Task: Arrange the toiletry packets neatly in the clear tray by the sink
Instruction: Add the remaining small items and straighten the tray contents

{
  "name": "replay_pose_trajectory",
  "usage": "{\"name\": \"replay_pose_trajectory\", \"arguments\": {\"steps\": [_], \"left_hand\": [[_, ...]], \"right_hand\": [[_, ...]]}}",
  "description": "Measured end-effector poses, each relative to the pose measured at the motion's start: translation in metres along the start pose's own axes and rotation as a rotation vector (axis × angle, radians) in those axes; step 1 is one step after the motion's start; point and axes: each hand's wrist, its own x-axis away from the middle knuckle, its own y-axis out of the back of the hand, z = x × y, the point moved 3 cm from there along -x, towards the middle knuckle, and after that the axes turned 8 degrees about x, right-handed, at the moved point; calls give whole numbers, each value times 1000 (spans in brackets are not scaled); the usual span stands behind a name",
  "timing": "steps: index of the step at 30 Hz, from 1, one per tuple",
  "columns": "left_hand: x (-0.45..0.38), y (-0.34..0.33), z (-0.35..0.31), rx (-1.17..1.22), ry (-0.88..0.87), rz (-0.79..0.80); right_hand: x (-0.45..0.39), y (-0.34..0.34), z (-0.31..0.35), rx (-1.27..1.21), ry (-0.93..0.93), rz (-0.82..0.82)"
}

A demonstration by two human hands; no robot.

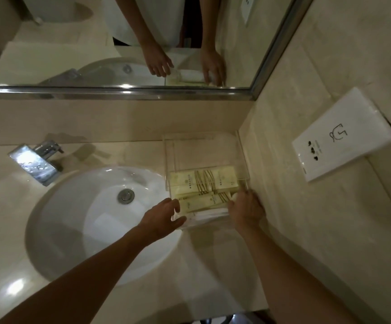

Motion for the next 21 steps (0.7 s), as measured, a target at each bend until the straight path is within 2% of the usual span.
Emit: {"name": "replay_pose_trajectory", "arguments": {"steps": [7, 14, 21], "left_hand": [[2, -3, 1, 28, 9, 51], [1, -5, 4, 79, 47, 77], [0, -13, -5, 169, 107, 40]], "right_hand": [[6, -3, -7, -105, -62, -30], [37, -15, -5, -50, 124, -149], [44, -18, -11, -38, 78, -155]]}}
